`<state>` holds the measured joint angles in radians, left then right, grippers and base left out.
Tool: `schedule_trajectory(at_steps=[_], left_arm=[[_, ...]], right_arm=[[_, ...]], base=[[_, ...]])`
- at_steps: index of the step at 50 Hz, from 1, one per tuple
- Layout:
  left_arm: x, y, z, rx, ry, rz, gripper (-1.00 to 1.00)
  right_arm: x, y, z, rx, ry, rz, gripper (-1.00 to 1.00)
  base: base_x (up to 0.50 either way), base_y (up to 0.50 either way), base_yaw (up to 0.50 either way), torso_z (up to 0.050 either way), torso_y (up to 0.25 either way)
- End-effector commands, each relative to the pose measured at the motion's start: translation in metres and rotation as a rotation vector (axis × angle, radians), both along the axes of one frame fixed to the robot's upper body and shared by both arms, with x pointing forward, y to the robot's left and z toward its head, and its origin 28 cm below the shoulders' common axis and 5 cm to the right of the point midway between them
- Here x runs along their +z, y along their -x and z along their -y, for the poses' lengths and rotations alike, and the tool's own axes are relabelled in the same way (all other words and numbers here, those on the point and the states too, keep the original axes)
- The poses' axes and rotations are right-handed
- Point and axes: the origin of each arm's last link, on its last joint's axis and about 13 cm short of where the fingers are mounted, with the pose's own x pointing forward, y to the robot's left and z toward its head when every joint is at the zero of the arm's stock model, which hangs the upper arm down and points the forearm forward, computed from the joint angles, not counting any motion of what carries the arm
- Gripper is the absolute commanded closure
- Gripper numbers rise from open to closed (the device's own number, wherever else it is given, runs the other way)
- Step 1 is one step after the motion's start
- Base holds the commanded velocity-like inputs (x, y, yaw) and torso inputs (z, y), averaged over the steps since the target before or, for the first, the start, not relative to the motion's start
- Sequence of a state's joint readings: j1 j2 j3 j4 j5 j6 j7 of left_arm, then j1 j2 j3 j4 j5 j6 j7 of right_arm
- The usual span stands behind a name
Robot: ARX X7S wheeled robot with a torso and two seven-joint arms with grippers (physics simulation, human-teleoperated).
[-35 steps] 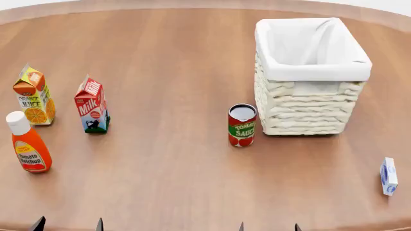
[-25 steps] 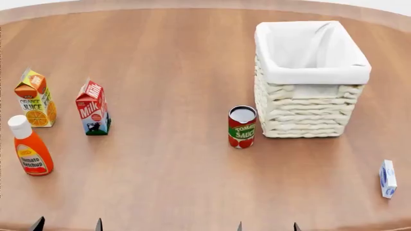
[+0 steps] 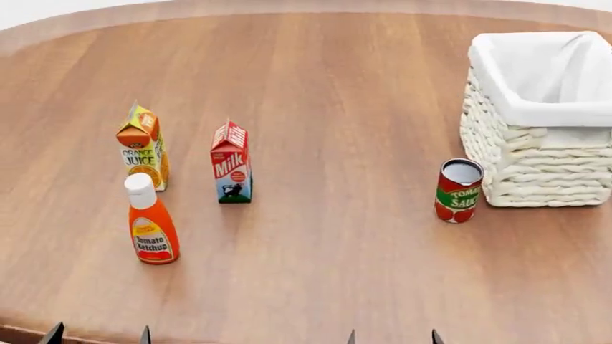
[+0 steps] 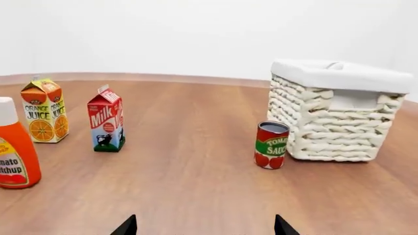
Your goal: Pick the milk and place it in the basket.
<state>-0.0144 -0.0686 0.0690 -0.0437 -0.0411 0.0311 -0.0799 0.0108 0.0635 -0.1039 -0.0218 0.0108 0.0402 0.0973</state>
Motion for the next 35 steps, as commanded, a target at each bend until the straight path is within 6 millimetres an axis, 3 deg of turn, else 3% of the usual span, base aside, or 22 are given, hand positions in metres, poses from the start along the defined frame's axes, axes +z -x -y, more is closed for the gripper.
schedule_trajectory(at_steps=[1,4,8,12,13,15,17,21,23,31,35], left_arm=[[-0.002,0.0,0.0,0.004,-0.013,-0.001,-1.0],[-0.001,0.0,0.001,0.0,-0.015,-0.006,-1.0],[0.017,-0.002,0.003,-0.02,-0.005,-0.019,-1.0],[0.055,-0.01,0.006,-0.058,0.029,-0.016,-1.0],[0.074,-0.014,0.007,-0.063,0.034,0.008,-1.0],[0.083,-0.015,0.008,-0.074,0.043,0.017,-1.0],[0.123,-0.024,0.009,-0.094,0.077,0.054,-1.0],[0.172,-0.033,0.006,-0.098,0.11,0.115,-1.0],[0.189,-0.035,0.005,-0.108,0.11,0.13,-1.0],[0.221,-0.036,0.002,-0.111,0.108,0.194,-1.0],[0.22,-0.036,0.003,-0.117,0.106,0.198,-1.0]], right_arm=[[-0.003,-0.003,0.0,-0.036,0.018,-0.038,-1.0],[-0.002,-0.003,0.0,-0.026,0.001,-0.033,-1.0],[0.016,-0.006,0.003,0.012,-0.084,-0.021,-1.0],[0.059,-0.01,0.006,0.026,-0.077,0.017,-1.0],[0.08,-0.012,0.007,0.036,-0.064,0.033,-1.0],[0.09,-0.013,0.007,0.044,-0.065,0.043,-1.0],[0.133,-0.018,0.009,0.061,-0.02,0.07,-1.0],[0.176,-0.025,0.011,0.097,0.002,0.073,-1.0],[0.189,-0.026,0.011,0.097,0.028,0.083,-1.0],[0.228,-0.025,0.014,0.098,0.032,0.118,-1.0],[0.227,-0.025,0.015,0.109,0.033,0.114,-1.0]], base=[[0.0,0.0,0.0,0.0,0.0],[0.0,0.0,0.0,0.0,0.0],[0.0,0.0,0.0,0.0,0.0],[0.0,0.0,0.0,0.0,0.0],[0.0,0.0,0.0,0.0,0.0],[0.0,0.0,0.0,0.0,0.0],[0.0,0.0,0.0,0.0,0.0],[0.0,0.0,0.0,0.0,0.0],[0.0,0.0,0.0,0.0,0.0],[0.0,0.0,0.0,0.0,0.0],[0.12,0.0,0.0,0.0,0.0]])
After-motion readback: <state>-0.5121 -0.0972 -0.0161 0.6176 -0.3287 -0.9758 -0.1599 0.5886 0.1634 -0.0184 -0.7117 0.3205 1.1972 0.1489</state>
